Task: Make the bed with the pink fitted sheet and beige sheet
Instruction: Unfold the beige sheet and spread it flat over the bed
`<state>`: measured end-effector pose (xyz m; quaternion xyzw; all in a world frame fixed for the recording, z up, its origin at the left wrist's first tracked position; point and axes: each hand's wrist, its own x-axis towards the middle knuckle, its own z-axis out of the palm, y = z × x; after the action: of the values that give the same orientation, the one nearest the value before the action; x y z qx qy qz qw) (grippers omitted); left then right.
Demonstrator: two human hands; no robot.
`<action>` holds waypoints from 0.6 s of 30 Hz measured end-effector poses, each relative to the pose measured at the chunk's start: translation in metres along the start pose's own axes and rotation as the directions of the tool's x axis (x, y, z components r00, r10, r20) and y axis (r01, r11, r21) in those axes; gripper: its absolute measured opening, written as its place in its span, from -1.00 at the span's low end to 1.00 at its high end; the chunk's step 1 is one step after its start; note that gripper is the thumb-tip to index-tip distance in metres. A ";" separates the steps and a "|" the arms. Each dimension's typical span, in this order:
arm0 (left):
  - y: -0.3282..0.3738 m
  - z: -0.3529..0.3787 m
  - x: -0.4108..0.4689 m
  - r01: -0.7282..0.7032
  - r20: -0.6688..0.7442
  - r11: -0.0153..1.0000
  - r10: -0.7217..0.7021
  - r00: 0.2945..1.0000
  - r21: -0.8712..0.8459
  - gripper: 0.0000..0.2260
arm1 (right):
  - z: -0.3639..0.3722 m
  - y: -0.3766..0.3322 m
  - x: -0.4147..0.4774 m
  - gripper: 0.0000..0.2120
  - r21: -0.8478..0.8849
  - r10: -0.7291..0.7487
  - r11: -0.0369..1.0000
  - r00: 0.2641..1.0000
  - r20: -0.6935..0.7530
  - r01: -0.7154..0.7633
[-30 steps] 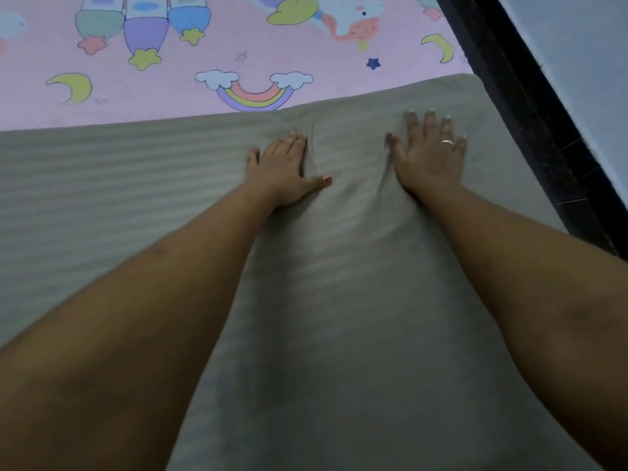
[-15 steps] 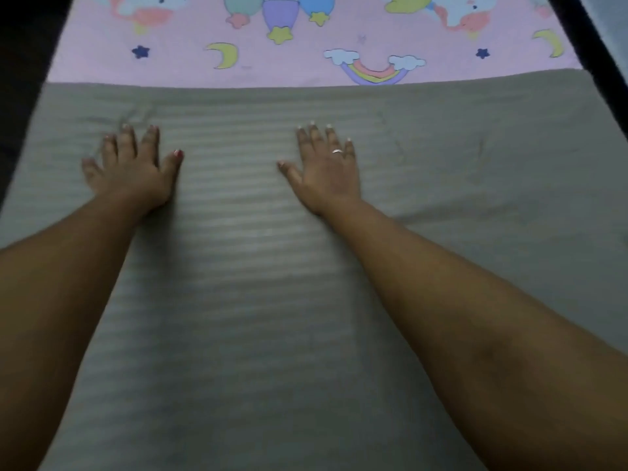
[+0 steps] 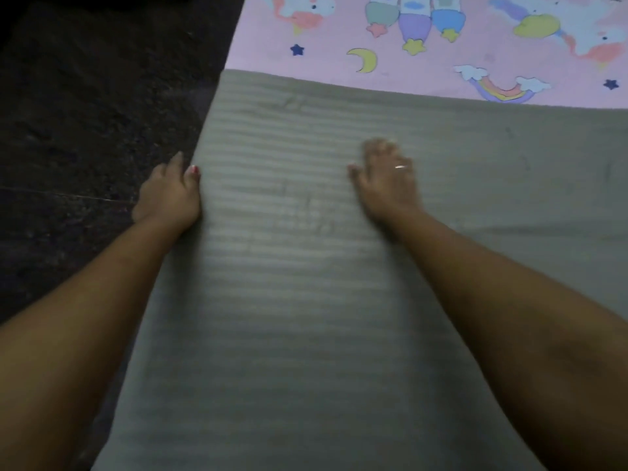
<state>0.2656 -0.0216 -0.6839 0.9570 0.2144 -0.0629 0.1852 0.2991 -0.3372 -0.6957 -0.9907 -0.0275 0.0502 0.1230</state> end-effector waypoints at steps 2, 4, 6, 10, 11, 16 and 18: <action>0.010 0.004 -0.011 -0.044 -0.045 0.996 0.040 0.998 -0.079 -0.53 | 0.002 0.005 -0.001 -0.41 -0.098 0.106 0.990 0.994 0.008 -0.105; 0.013 0.007 -0.023 -0.037 -0.024 0.985 0.034 0.999 -0.168 -0.56 | 0.014 -0.032 -0.009 -0.40 -0.101 0.015 0.995 1.000 0.001 -0.015; 0.009 0.006 -0.034 0.019 0.016 0.969 -0.015 1.000 -0.247 -0.59 | 0.032 -0.083 -0.024 -0.39 -0.059 -0.082 0.995 0.996 0.018 0.083; -0.002 -0.001 -0.057 0.093 0.054 0.947 -0.080 0.995 -0.309 -0.58 | 0.046 -0.163 -0.058 -0.39 0.036 -0.208 0.978 0.978 0.004 0.207; -0.006 -0.002 -0.063 0.110 0.055 0.947 -0.098 0.994 -0.302 -0.57 | 0.047 -0.175 -0.063 -0.40 0.050 -0.256 0.966 0.966 0.021 0.254; -0.013 0.002 -0.087 0.104 -0.071 0.969 -0.123 0.990 -0.225 -0.64 | 0.050 -0.189 -0.088 -0.52 0.037 -0.461 0.887 0.886 0.037 0.460; -0.012 0.005 -0.097 0.057 -0.185 0.978 -0.095 0.978 -0.198 -0.67 | 0.049 -0.178 -0.096 -0.53 0.027 -0.520 0.854 0.853 0.046 0.519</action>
<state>0.1727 -0.0515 -0.6731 0.9273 0.2729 0.0444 0.2523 0.1915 -0.1594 -0.6899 -0.9441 -0.2966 0.0411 0.1381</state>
